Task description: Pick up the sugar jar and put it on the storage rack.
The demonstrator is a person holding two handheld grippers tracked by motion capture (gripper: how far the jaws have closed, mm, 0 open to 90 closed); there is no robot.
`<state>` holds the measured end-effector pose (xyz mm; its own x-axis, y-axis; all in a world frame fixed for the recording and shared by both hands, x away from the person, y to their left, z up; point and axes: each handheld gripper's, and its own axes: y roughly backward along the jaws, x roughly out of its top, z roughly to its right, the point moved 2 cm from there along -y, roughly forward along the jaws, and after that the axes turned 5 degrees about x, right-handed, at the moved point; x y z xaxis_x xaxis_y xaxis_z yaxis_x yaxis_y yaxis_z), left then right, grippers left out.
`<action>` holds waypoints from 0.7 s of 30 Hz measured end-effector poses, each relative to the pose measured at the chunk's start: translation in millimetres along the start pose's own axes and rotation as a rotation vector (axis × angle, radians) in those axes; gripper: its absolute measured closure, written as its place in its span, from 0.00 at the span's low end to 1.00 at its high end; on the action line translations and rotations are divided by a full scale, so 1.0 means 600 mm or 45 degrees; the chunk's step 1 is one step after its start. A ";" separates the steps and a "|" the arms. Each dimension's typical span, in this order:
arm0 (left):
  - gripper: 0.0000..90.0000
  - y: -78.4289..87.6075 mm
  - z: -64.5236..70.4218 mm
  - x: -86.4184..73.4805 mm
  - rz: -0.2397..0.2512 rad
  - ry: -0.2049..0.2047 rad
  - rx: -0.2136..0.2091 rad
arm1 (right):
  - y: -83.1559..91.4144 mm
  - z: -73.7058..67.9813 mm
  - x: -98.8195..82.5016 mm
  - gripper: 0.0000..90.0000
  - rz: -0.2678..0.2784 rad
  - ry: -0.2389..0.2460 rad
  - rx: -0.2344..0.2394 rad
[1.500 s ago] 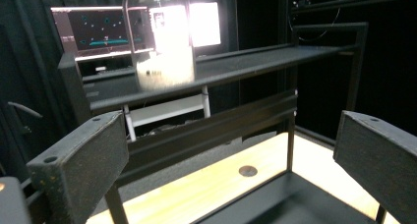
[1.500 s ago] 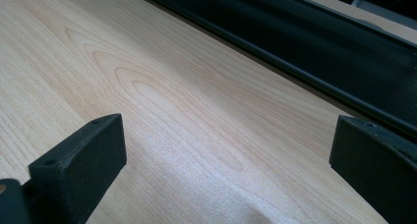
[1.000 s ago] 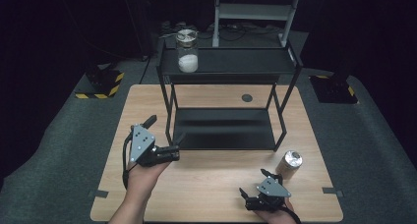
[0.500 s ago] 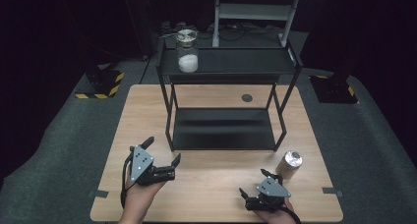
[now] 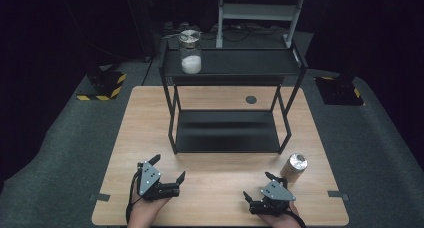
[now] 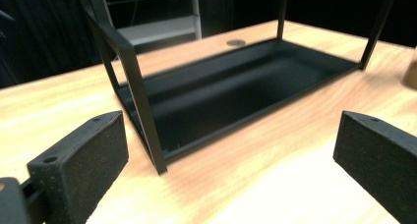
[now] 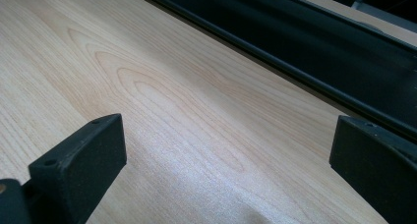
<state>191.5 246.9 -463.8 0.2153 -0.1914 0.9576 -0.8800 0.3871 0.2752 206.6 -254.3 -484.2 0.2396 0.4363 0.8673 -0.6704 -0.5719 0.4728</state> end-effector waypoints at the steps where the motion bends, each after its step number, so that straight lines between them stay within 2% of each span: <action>1: 0.00 -0.002 0.000 -0.004 -0.011 0.002 -0.003 | 0.000 0.000 0.000 0.00 0.000 0.000 -0.001; 3: 0.01 -0.004 0.001 -0.008 -0.026 0.004 -0.008 | 0.000 0.000 0.000 0.00 0.000 0.000 -0.002; 6: 0.00 -0.013 0.003 -0.017 -0.081 -0.026 -0.013 | 0.000 -0.001 0.000 0.00 -0.002 0.002 -0.001; 12: 0.01 -0.023 0.006 -0.026 -0.134 -0.047 -0.024 | 0.000 -0.001 0.001 0.00 -0.004 0.002 -0.002; 15: 0.01 -0.032 0.015 -0.029 -0.166 -0.092 -0.031 | -0.001 -0.001 0.002 0.00 -0.009 0.002 -0.001; 16: 0.00 -0.032 0.015 -0.029 -0.166 -0.092 -0.031 | -0.001 -0.001 0.002 0.00 -0.009 0.002 -0.001; 17: 0.00 -0.037 0.020 -0.031 -0.185 -0.123 -0.032 | -0.001 -0.001 0.002 0.00 -0.009 0.002 -0.001; 21: 0.00 -0.041 0.024 -0.030 -0.220 -0.153 -0.028 | -0.002 -0.002 0.002 0.00 -0.012 -0.002 -0.008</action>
<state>203.1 227.9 -489.2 0.3091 -0.3620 0.8795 -0.8246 0.3587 0.4374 206.9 -252.4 -483.6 0.2466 0.4406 0.8632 -0.6727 -0.5633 0.4797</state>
